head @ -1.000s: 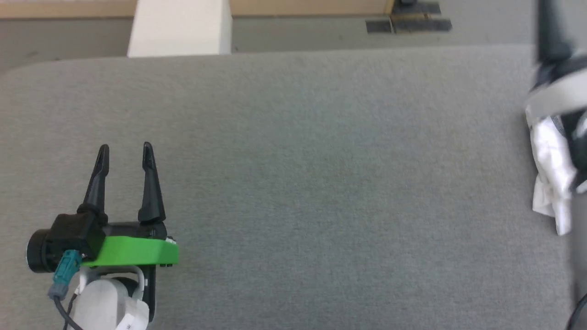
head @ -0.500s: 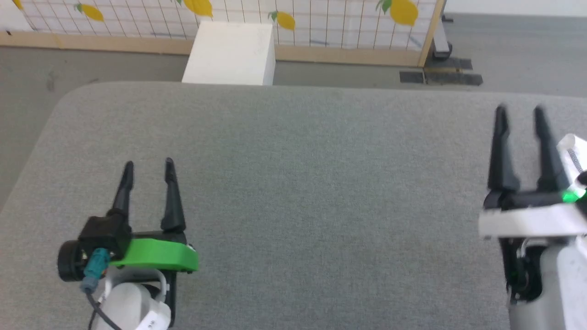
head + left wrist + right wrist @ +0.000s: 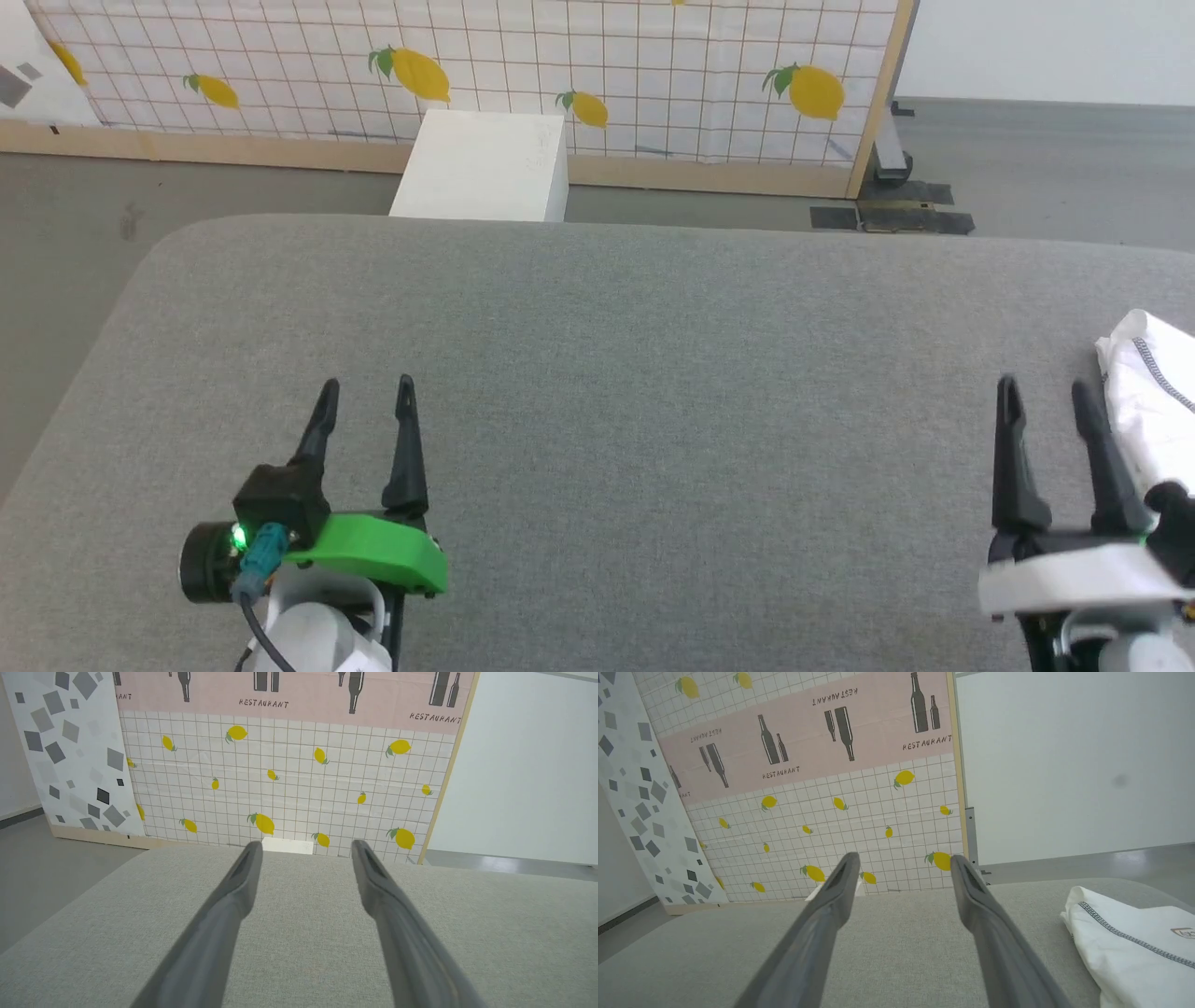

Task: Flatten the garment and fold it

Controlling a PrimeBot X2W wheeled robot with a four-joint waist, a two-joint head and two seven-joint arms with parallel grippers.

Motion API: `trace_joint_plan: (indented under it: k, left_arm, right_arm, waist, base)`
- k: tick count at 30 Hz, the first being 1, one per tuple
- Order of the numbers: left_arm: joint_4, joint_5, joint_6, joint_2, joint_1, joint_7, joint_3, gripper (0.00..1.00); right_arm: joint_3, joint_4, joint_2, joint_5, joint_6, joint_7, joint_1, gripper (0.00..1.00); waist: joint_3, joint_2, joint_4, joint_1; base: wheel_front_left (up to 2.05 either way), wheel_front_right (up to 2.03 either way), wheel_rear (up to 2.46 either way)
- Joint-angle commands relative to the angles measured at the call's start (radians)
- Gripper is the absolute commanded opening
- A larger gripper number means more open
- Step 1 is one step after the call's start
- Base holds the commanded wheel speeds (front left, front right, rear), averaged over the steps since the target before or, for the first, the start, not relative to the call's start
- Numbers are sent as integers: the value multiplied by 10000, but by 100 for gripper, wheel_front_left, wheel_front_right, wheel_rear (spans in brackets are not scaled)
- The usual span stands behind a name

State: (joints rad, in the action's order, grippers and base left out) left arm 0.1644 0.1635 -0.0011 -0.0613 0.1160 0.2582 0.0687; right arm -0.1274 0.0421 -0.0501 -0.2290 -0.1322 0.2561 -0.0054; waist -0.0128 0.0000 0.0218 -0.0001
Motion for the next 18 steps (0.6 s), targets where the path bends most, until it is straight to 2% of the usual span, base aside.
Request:
trace_joint_plan:
  k: [1,18]
  left_arm:
    - [78,91,69,59,-154,35,33,100]
    - [764,485,202,106,-454,36,654,100]
  right_arm:
    - [29,44,-2,40,15,55,237,100]
    - [438,713,-1,-31,15,56,837,100]
  waist:
    - [-21,0,-22,1]
    - [-105,0,-281,1]
  base:
    - [0,0,0]
    - [0,0,0]
